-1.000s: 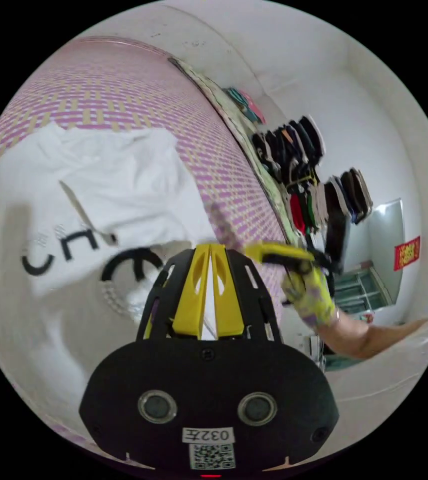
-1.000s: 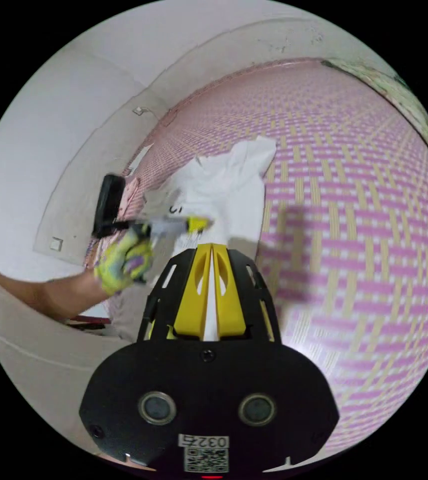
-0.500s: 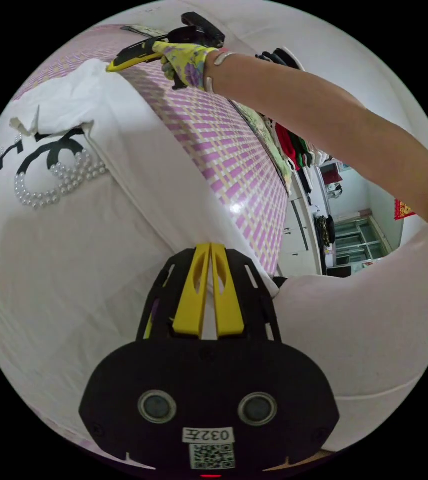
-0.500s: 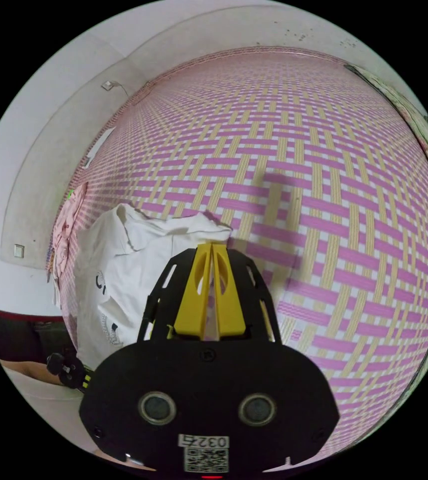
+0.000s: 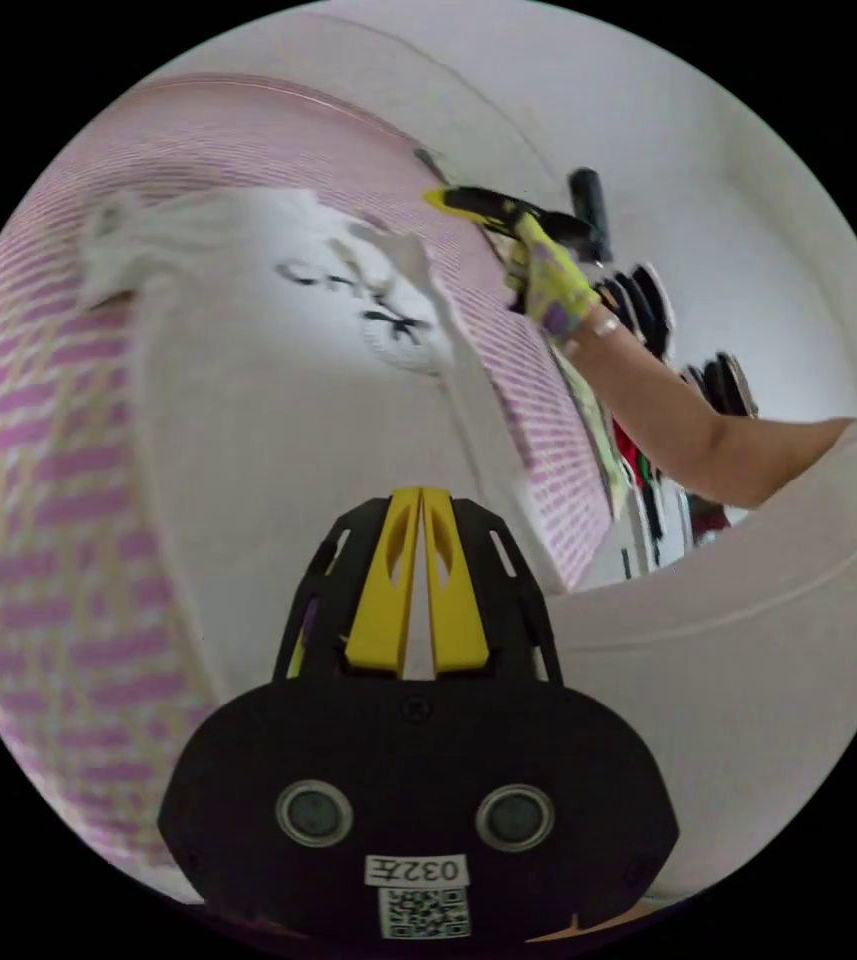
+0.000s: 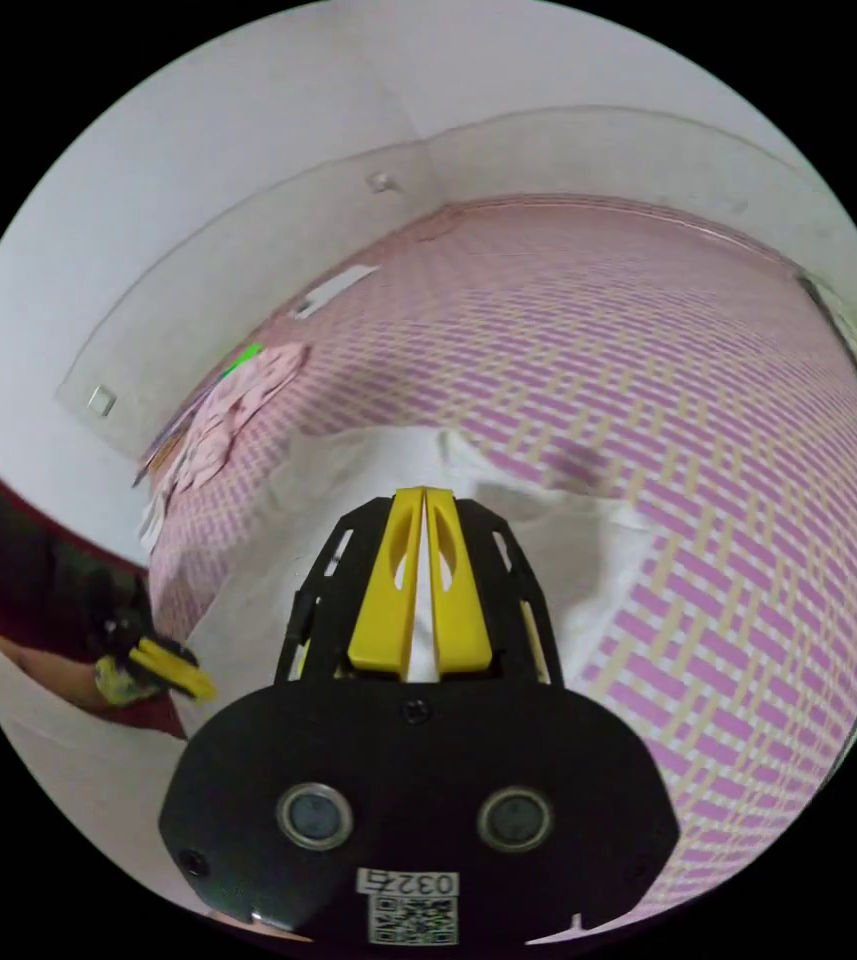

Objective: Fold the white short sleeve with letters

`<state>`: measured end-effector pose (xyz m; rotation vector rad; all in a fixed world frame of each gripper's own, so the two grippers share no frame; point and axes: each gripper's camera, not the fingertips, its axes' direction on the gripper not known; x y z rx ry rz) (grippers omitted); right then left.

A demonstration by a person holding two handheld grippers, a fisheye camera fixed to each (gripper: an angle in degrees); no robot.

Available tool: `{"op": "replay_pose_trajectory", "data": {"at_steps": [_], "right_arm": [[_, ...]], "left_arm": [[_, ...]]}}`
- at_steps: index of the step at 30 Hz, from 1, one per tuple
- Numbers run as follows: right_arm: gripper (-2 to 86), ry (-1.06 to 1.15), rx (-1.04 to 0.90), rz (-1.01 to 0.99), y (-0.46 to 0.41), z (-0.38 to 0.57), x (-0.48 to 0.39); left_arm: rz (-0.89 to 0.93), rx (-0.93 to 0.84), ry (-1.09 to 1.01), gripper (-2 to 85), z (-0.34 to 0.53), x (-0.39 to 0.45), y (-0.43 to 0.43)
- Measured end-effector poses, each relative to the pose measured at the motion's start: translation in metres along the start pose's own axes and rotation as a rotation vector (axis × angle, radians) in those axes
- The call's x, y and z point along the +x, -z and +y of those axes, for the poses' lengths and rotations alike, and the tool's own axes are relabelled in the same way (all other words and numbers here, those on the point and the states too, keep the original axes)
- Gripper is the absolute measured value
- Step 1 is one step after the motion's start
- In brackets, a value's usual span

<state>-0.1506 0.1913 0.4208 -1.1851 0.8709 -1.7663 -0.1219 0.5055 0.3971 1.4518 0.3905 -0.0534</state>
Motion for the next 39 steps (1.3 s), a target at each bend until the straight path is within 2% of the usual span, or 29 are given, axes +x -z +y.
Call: {"op": "replay_pose_trajectory", "data": {"at_steps": [4, 7, 11, 14, 19, 26, 29, 33, 36, 39], "right_arm": [[0.1, 0.226, -0.125, -0.146, -0.059, -0.017, -0.128], [3.9, 0.325, -0.212, -0.228, -0.109, -0.046, -0.208], [7.3, 0.377, -0.41, -0.241, -0.188, -0.083, -0.289], [8.4, 0.418, -0.537, -0.154, -0.243, -0.104, -0.344], [9.8, 0.469, -0.699, 0.17, -0.309, -0.119, -0.399], [6.6, 0.469, -0.731, 0.276, -0.332, -0.112, -0.41], [0.6, 0.464, -0.706, 0.312, -0.332, -0.107, -0.392], [-0.4, 0.357, -0.649, 0.13, -0.313, -0.1, -0.344], [-0.6, 0.207, -0.482, -0.092, -0.266, -0.095, -0.287], [-0.7, 0.085, -0.315, -0.305, -0.208, -0.076, -0.215]], "left_arm": [[-0.2, 0.105, 0.241, 0.2, 0.089, -0.033, 0.08], [-0.278, 0.042, 0.322, 4.7, 0.132, -0.033, 0.086], [-0.215, 0.067, 0.388, 11.9, 0.155, -0.026, 0.072], [-0.21, 0.087, 0.385, 14.2, 0.152, -0.013, 0.064], [-0.395, 0.011, 0.279, 13.2, 0.136, 0.032, 0.035], [-0.655, 0.076, 0.298, 7.8, 0.141, 0.064, 0.007], [-0.722, 0.079, 0.306, 4.1, 0.141, 0.065, 0.005], [-0.652, 0.093, 0.323, 0.2, 0.144, 0.054, 0.015], [-0.505, 0.1, 0.368, -0.6, 0.147, 0.039, 0.035], [-0.457, 0.163, 0.313, -0.9, 0.145, 0.058, 0.062]]}}
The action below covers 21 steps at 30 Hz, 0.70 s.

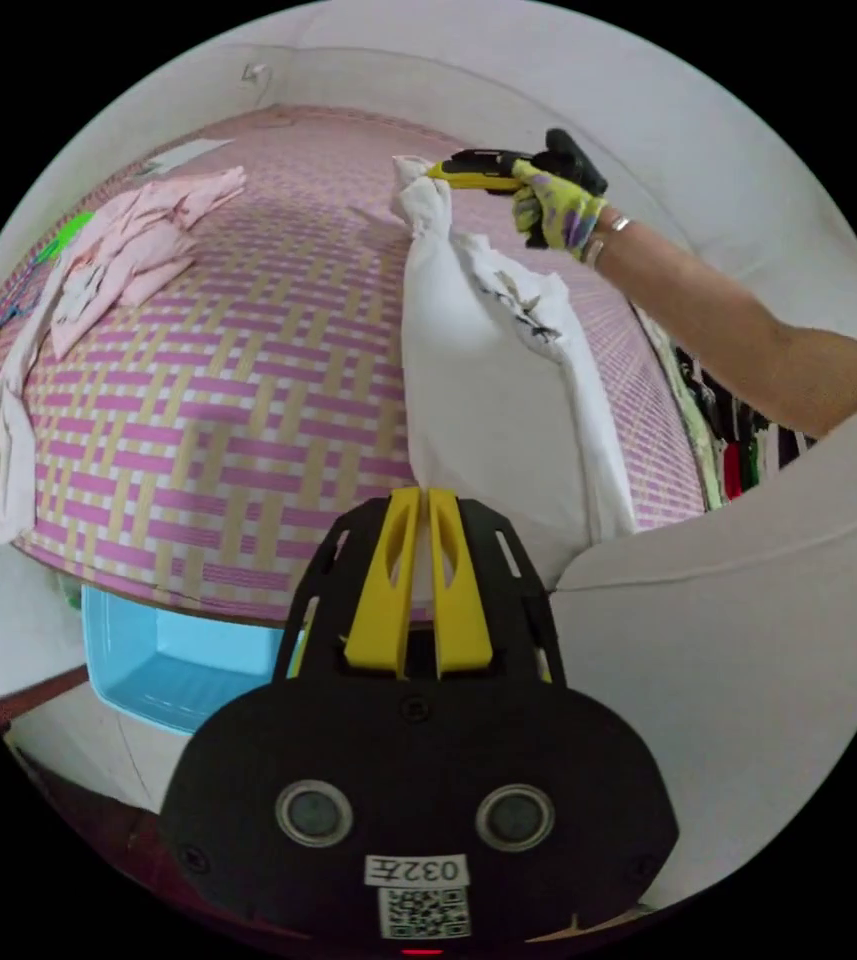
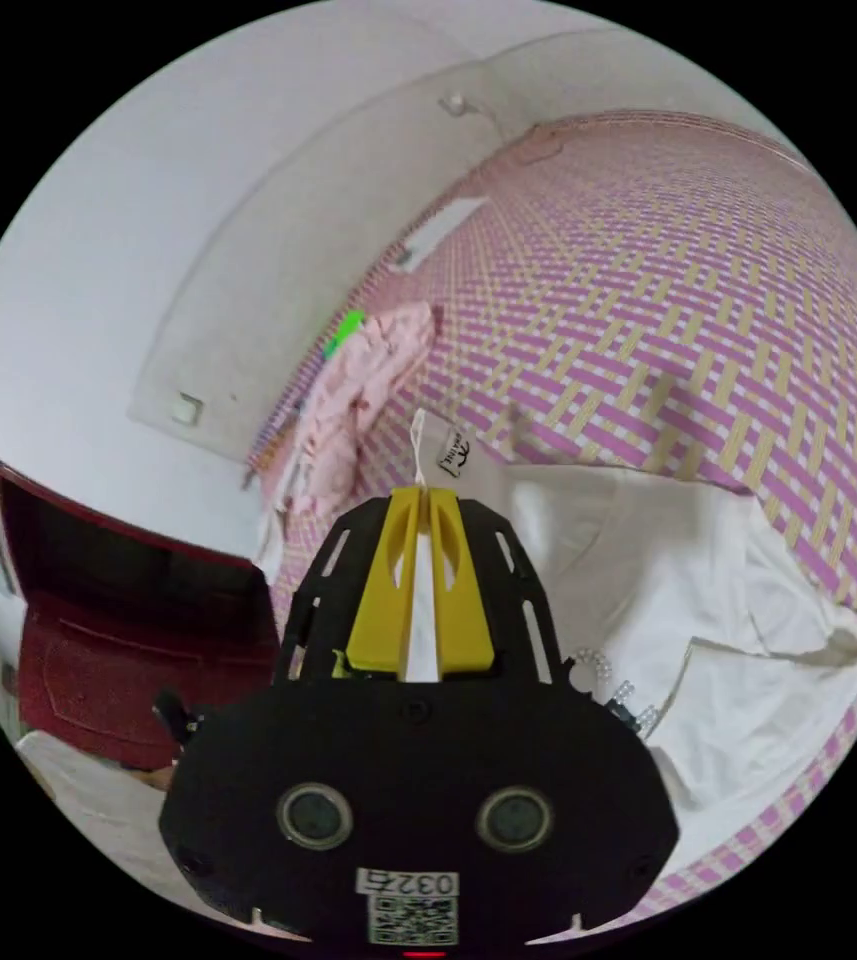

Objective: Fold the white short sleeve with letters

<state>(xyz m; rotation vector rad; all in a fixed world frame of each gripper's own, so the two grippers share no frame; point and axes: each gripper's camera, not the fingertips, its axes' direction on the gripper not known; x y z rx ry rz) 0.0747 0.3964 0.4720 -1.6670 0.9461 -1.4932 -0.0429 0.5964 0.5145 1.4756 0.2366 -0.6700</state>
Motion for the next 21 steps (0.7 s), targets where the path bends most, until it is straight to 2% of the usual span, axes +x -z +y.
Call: {"op": "replay_pose_trajectory", "data": {"at_steps": [3, 5, 8, 10, 12, 17, 21], "right_arm": [[-0.7, -0.047, 0.22, -0.253, 0.067, 0.072, 0.065], [-0.7, -0.106, 0.313, -0.333, 0.095, 0.122, 0.111], [-0.6, -0.257, 0.393, -0.305, 0.114, 0.208, 0.19], [-0.6, -0.403, 0.369, -0.253, 0.103, 0.259, 0.248], [-0.6, -0.446, 0.357, -0.258, 0.095, 0.285, 0.274], [-0.5, -0.396, 0.387, -0.259, 0.106, 0.306, 0.284], [0.2, -0.288, 0.434, -0.205, 0.133, 0.313, 0.262]], "left_arm": [[0.037, 0.02, -0.142, -1.3, -0.007, 0.038, 0.025], [0.051, -0.001, -0.227, -1.4, -0.011, 0.065, 0.026], [0.053, -0.087, -0.329, -1.4, -0.017, 0.102, -0.003], [0.046, -0.219, -0.334, -1.4, -0.023, 0.113, -0.047], [0.031, -0.274, -0.344, -1.3, -0.025, 0.114, -0.07], [0.058, -0.289, -0.331, -1.0, -0.034, 0.104, -0.073], [0.132, -0.232, -0.306, -0.9, -0.037, 0.093, -0.056]]}}
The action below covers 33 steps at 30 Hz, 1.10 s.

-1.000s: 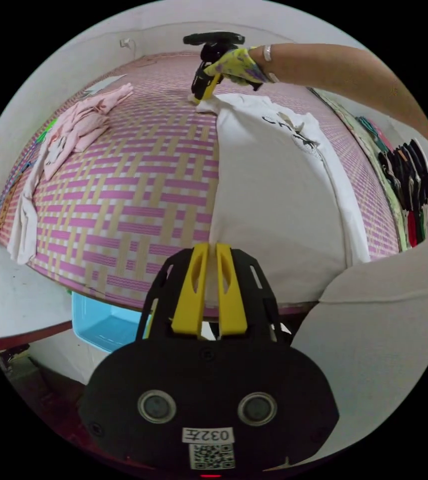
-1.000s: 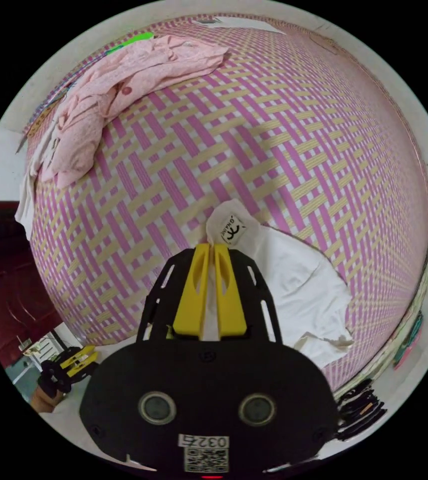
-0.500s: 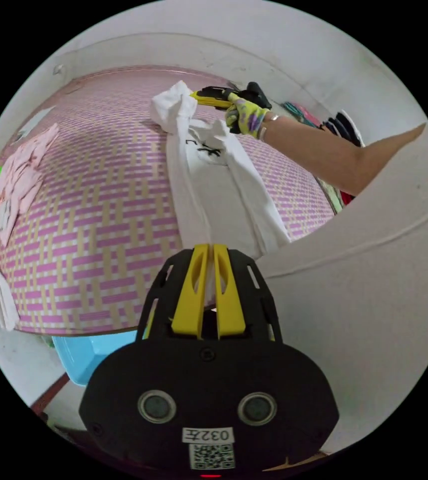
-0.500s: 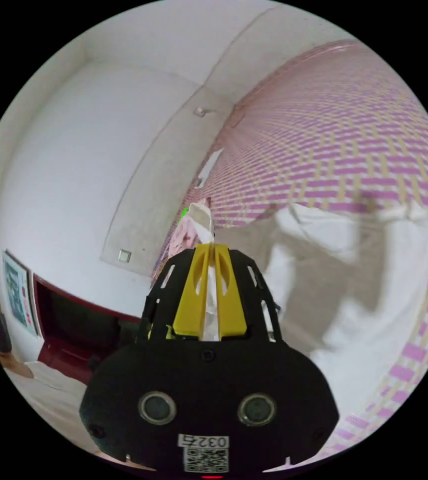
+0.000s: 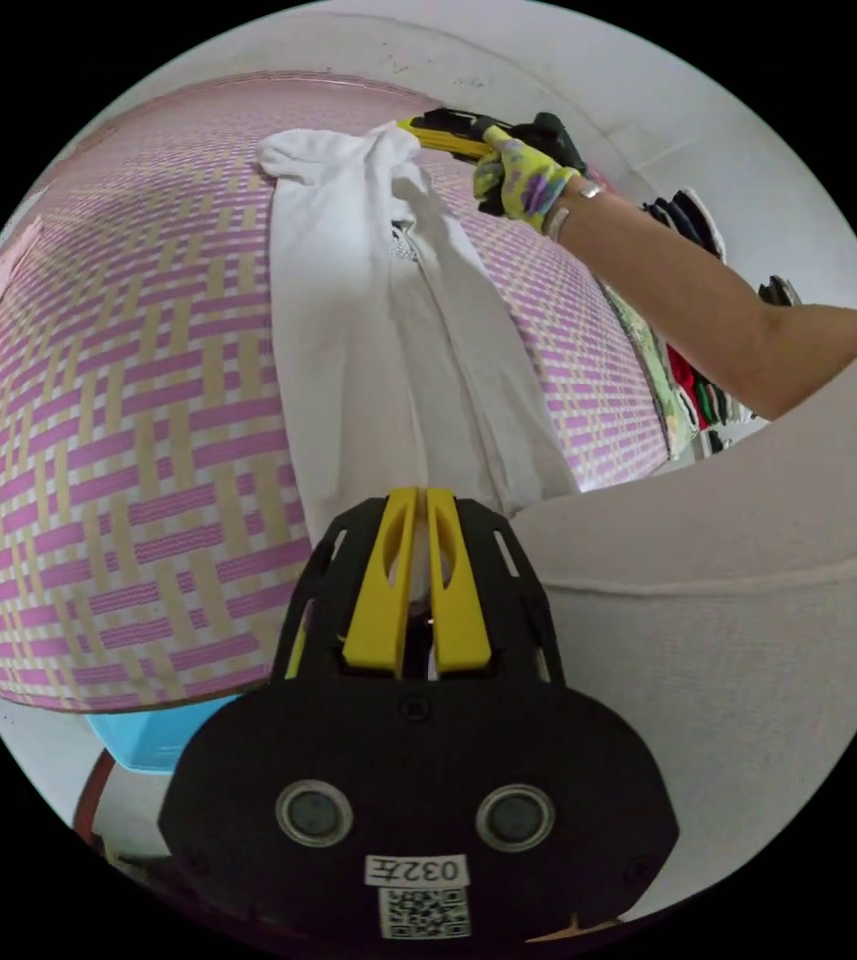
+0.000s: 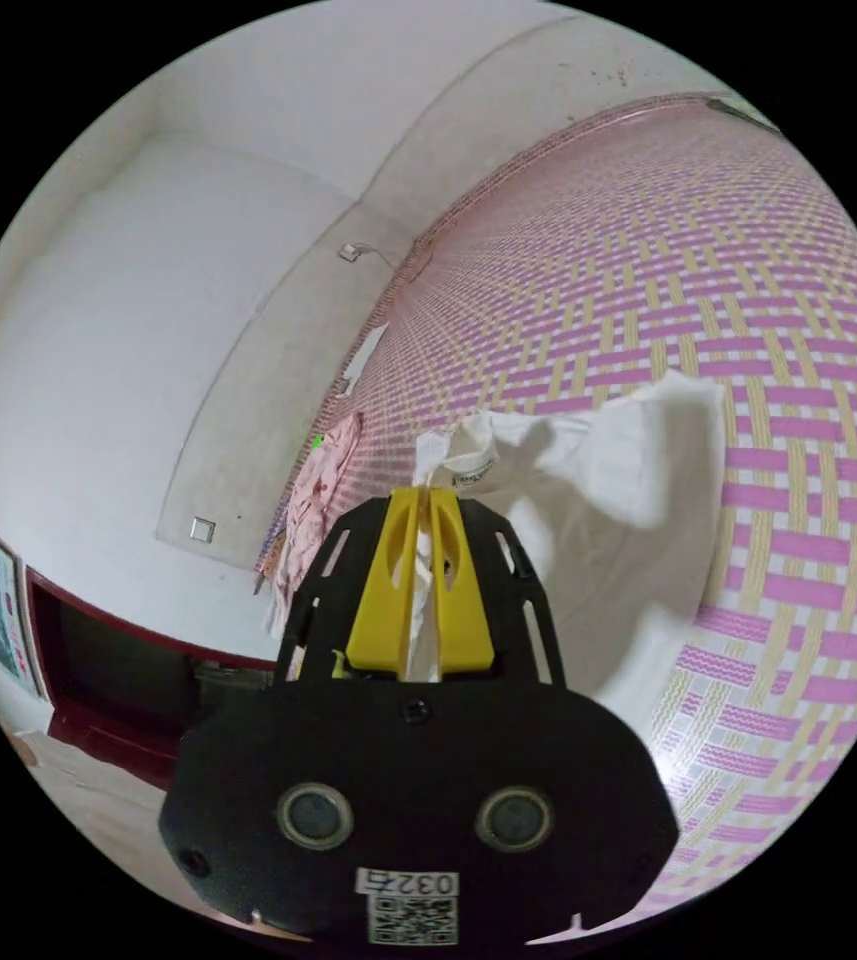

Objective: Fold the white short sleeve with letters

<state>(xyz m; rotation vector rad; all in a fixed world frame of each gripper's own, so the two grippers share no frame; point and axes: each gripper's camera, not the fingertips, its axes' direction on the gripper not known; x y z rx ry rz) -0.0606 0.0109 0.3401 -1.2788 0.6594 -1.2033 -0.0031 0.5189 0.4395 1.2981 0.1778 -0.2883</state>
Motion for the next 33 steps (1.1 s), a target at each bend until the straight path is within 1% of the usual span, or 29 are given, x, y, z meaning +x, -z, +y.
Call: {"op": "replay_pose_trajectory", "data": {"at_steps": [2, 4, 5, 7, 8, 10, 12, 15, 17, 19, 21, 24, 26, 27, 28, 29, 30, 31, 33], "right_arm": [[1.3, -0.01, 0.015, 0.064, 0.006, 0.009, 0.005], [7.6, -0.095, -0.042, 0.14, -0.002, 0.021, 0.035], [8.3, -0.129, -0.061, 0.131, -0.004, 0.025, 0.045], [9.6, -0.198, -0.056, 0.038, 0.0, 0.044, 0.07], [9.7, -0.205, -0.05, 0.042, 0.003, 0.049, 0.072], [9.9, -0.182, -0.076, 0.089, 0.005, 0.066, 0.073], [10.3, -0.161, -0.067, 0.111, 0.009, 0.076, 0.069], [9.9, -0.143, -0.028, 0.097, 0.011, 0.087, 0.063], [8.0, -0.134, -0.099, 0.1, -0.005, 0.087, 0.062], [2.4, -0.106, -0.179, 0.166, -0.026, 0.086, 0.057], [0.4, -0.067, -0.168, 0.151, -0.026, 0.086, 0.043], [0.2, -0.043, -0.163, 0.146, -0.02, 0.089, 0.022], [1.1, -0.095, -0.223, 0.229, -0.024, 0.093, 0.029], [2.2, -0.156, -0.279, 0.268, -0.028, 0.097, 0.043], [3.4, -0.199, -0.301, 0.254, -0.027, 0.101, 0.053], [4.1, -0.201, -0.282, 0.237, -0.022, 0.103, 0.054], [4.9, -0.177, -0.209, 0.228, -0.01, 0.106, 0.048], [5.3, -0.132, -0.147, 0.241, 0.001, 0.104, 0.038], [5.5, -0.058, -0.087, 0.275, 0.009, 0.093, 0.024]], "left_arm": [[0.057, 0.027, 0.021, -0.2, -0.001, -0.006, 0.0], [0.161, 0.018, 0.01, 0.6, -0.003, -0.013, -0.01], [0.189, 0.009, 0.004, 0.6, -0.002, -0.015, -0.012], [0.297, 0.032, -0.03, 0.5, 0.008, -0.022, -0.003], [0.306, 0.05, -0.031, 0.4, 0.012, -0.025, 0.002], [0.256, 0.103, 0.021, -0.7, 0.032, -0.043, 0.019], [0.215, 0.104, 0.083, -1.1, 0.044, -0.063, 0.026], [0.2, 0.096, 0.144, -1.1, 0.053, -0.087, 0.031], [0.21, 0.078, 0.143, -1.0, 0.052, -0.094, 0.028], [0.181, 0.035, 0.117, -0.9, 0.05, -0.094, 0.022], [0.136, -0.009, 0.1, -0.9, 0.049, -0.093, 0.017], [0.142, -0.007, 0.095, -0.9, 0.053, -0.097, 0.02], [0.166, -0.008, 0.104, -0.9, 0.056, -0.103, 0.021], [0.18, -0.013, 0.109, -0.9, 0.057, -0.107, 0.022], [0.183, -0.025, 0.108, -0.9, 0.057, -0.109, 0.024], [0.177, -0.031, 0.104, -0.9, 0.057, -0.109, 0.026], [0.156, -0.032, 0.094, -0.9, 0.056, -0.109, 0.031], [0.142, -0.024, 0.083, -0.9, 0.054, -0.108, 0.037], [0.154, -0.005, 0.078, -0.9, 0.047, -0.111, 0.045]]}}
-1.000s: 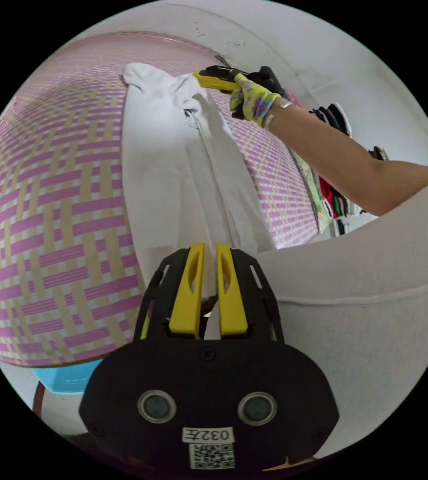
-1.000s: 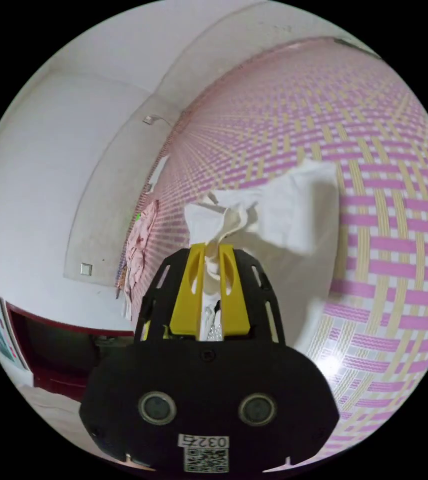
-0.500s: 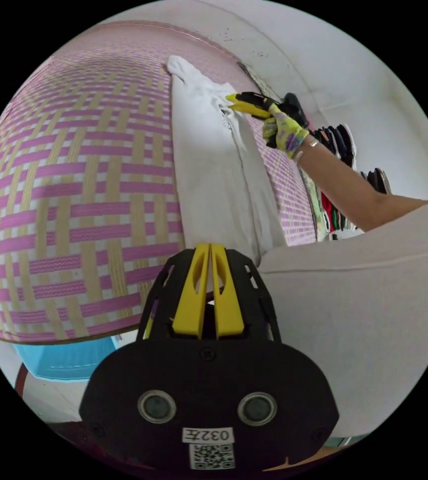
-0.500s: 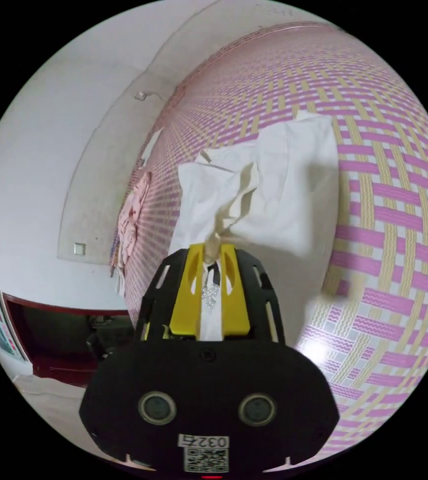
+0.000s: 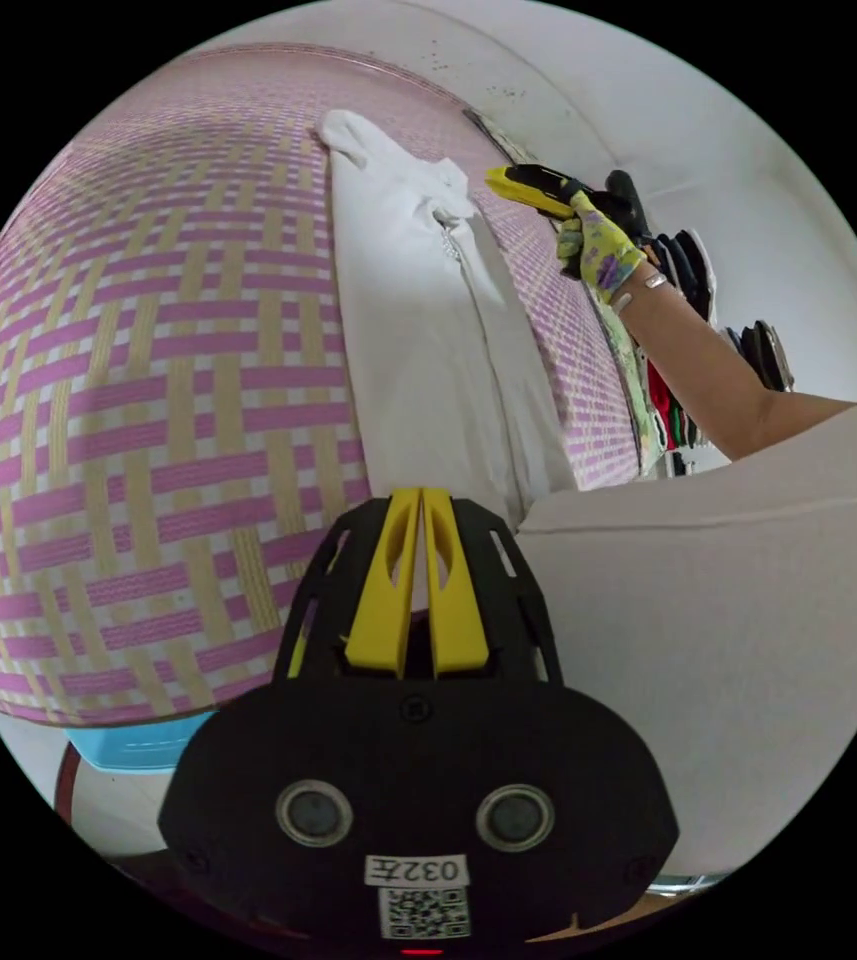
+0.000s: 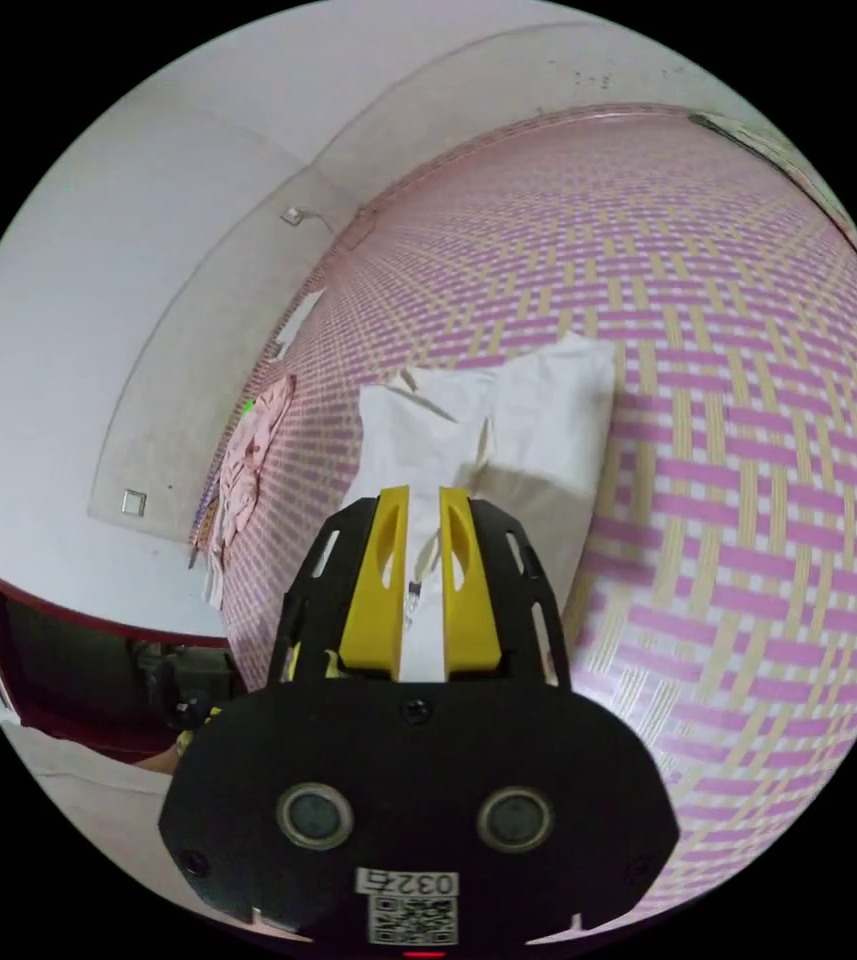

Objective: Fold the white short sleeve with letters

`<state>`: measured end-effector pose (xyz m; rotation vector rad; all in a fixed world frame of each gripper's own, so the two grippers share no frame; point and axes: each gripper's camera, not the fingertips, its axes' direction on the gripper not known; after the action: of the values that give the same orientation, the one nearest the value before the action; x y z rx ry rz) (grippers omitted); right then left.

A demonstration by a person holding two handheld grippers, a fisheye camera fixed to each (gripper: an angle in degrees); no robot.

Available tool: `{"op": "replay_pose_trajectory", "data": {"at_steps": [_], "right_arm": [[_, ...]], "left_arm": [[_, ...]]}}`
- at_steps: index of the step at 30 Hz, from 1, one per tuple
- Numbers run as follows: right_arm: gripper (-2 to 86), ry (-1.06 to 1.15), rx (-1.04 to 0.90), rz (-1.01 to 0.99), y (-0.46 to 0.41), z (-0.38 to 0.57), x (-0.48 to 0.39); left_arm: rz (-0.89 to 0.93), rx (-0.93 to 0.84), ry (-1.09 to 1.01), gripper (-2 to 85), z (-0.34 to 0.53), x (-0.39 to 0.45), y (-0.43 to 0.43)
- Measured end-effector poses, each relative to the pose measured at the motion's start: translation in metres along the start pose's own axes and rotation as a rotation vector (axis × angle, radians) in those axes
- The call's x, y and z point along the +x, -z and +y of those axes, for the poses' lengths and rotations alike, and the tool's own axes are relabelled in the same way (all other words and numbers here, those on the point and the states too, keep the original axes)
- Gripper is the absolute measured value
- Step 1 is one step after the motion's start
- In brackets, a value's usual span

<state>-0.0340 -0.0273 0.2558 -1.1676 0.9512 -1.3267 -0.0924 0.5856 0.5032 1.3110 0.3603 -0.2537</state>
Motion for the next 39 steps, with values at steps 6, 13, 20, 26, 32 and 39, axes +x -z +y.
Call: {"op": "replay_pose_trajectory", "data": {"at_steps": [6, 13, 20, 26, 32, 39], "right_arm": [[6.0, 0.087, -0.123, 0.115, -0.036, -0.075, -0.011], [7.8, -0.027, -0.187, 0.029, -0.064, -0.083, 0.018], [-0.4, 0.016, -0.131, 0.012, -0.068, -0.067, -0.002], [-0.5, 0.027, 0.098, -0.071, -0.002, -0.025, -0.028], [6.4, -0.128, 0.033, -0.06, -0.008, 0.0, 0.022], [3.7, -0.087, 0.08, -0.097, 0.008, 0.066, -0.011]], "left_arm": [[0.029, 0.06, -0.044, -0.9, -0.061, -0.008, 0.014], [0.164, 0.222, 0.108, 0.5, -0.176, -0.075, 0.046], [0.239, 0.262, 0.268, 0.6, -0.302, -0.144, 0.047], [0.366, 0.295, 0.31, -1.3, -0.375, -0.175, 0.042], [0.245, 0.1, 0.245, -1.1, -0.415, -0.158, 0.02], [0.046, 0.244, 0.169, -0.9, -0.385, -0.115, 0.068]]}}
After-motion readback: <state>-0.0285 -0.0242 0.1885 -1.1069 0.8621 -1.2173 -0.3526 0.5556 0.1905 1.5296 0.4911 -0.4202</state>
